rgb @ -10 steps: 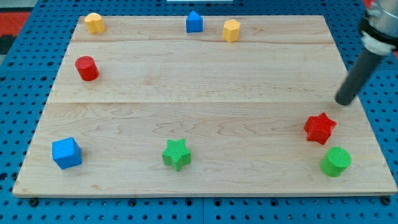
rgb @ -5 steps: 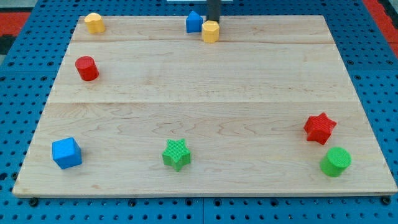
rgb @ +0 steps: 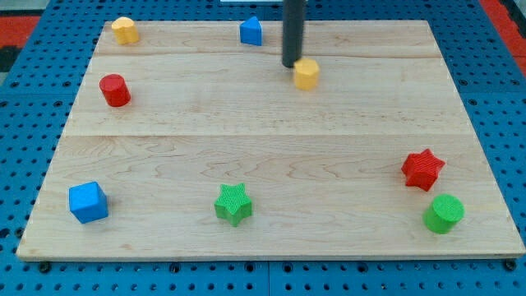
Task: Push the hexagon diagonal to the cube
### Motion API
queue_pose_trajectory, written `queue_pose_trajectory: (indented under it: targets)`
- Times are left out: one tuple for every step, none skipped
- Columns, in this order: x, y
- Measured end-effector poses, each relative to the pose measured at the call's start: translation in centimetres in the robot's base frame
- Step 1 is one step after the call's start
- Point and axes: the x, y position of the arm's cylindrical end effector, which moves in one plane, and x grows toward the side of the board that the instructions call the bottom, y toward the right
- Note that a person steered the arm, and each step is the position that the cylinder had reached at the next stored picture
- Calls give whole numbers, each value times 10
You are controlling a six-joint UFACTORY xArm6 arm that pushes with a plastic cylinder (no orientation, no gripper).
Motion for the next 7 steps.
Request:
queue_pose_trajectory:
  targets:
    - [62, 54]
    - [80, 71]
    - [83, 47]
    - [87, 89]
    - [102, 148]
    - [123, 142]
    - [115, 82]
